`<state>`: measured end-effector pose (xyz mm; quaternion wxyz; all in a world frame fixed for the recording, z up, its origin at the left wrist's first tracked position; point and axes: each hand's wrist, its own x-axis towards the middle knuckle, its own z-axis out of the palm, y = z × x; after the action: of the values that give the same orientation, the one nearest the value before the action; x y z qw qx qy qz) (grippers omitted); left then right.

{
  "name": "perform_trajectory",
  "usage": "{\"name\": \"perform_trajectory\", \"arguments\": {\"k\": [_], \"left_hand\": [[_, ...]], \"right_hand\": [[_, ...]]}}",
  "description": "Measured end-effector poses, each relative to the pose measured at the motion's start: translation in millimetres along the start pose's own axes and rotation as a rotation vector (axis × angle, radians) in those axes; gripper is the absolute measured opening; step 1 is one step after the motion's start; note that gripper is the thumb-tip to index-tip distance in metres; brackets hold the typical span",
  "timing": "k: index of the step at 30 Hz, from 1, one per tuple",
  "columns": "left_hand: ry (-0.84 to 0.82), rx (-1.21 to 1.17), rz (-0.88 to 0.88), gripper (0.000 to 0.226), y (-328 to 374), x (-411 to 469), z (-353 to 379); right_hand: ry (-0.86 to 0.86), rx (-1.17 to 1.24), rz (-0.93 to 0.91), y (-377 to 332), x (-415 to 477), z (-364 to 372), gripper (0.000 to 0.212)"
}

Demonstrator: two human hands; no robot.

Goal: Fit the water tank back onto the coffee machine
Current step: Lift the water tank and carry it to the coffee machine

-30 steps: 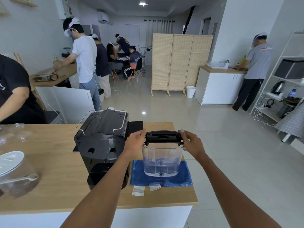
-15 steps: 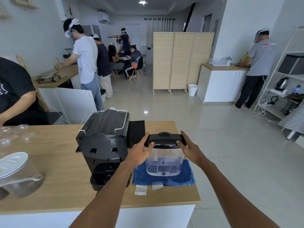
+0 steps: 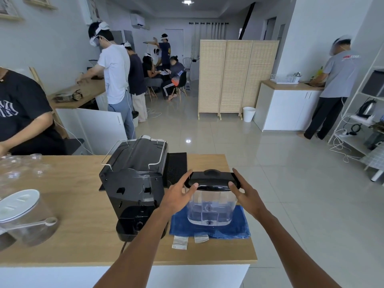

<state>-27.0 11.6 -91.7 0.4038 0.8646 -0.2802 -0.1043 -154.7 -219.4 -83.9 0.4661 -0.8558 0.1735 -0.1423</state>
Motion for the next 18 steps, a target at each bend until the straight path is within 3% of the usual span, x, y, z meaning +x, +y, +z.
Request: {"name": "perform_trajectory", "arguments": {"k": [5,13,18], "left_hand": [[0.059,0.010,0.064,0.066,-9.2,4.0,5.0],[0.197,-0.069,0.227,0.060,-20.7,-6.6,20.1],[0.129,-0.048,0.239,0.083,-18.2,-9.0,28.9]], "right_hand": [[0.130,0.012,-0.081,3.4,-7.5,11.4,0.057],[0.153,-0.021,-0.177,19.0,-6.3,15.0,0.057],[0.088,-0.074,-0.205,29.3,-7.7,16.7,0.066]]}}
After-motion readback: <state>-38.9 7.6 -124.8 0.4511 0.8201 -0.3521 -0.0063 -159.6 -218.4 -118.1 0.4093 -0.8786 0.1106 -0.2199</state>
